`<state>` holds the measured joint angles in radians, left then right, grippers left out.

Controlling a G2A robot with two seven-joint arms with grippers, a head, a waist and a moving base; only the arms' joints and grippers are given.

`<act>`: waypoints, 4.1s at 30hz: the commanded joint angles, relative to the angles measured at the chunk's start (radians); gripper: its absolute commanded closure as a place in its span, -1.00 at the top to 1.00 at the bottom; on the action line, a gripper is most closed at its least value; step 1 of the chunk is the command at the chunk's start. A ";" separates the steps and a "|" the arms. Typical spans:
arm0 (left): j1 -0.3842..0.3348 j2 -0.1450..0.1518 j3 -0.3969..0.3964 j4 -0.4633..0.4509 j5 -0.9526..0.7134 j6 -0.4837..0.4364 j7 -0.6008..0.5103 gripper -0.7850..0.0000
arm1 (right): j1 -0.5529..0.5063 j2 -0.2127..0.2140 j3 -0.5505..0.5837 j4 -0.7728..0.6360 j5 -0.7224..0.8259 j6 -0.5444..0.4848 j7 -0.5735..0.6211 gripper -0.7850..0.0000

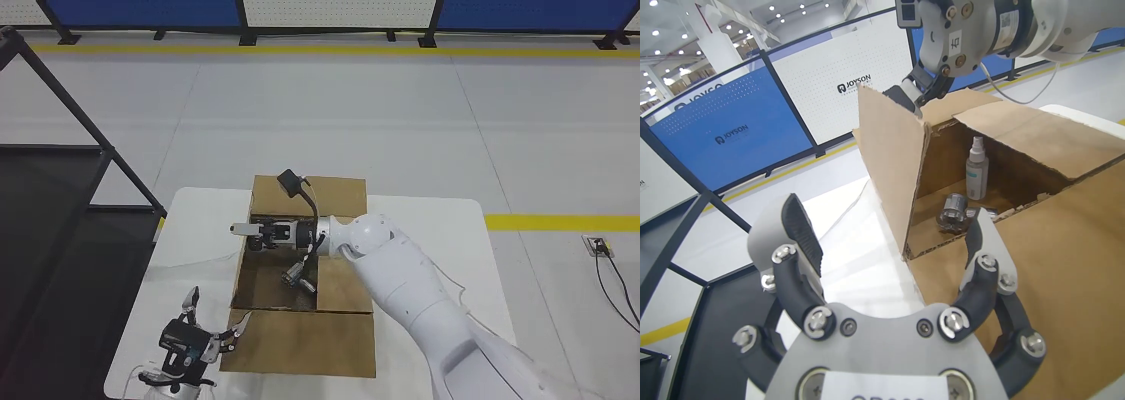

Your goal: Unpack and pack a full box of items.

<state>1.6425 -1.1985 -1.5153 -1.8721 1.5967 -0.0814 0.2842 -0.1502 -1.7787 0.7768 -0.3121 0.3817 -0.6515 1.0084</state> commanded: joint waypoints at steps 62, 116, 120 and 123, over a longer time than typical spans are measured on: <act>-0.055 -0.015 -0.112 0.118 -0.238 0.045 -0.242 1.00 | -0.069 0.108 0.037 -0.149 -0.112 -0.115 0.045 1.00; 0.140 -0.043 -0.230 -0.113 -0.453 0.024 0.092 1.00 | -0.073 0.150 0.085 -0.156 -0.149 -0.105 -0.029 1.00; 0.182 -0.042 -0.245 -0.157 -0.466 -0.064 0.123 1.00 | -0.074 0.165 0.109 -0.157 -0.148 -0.131 -0.028 1.00; 0.203 -0.038 -0.247 -0.200 -0.496 -0.171 0.083 1.00 | -0.081 0.183 0.134 -0.167 -0.155 -0.168 -0.032 1.00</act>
<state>1.8379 -1.2381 -1.7614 -2.0537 1.1172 -0.2000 0.3907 -0.2270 -1.6039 0.8993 -0.4730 0.2277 -0.8018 0.9763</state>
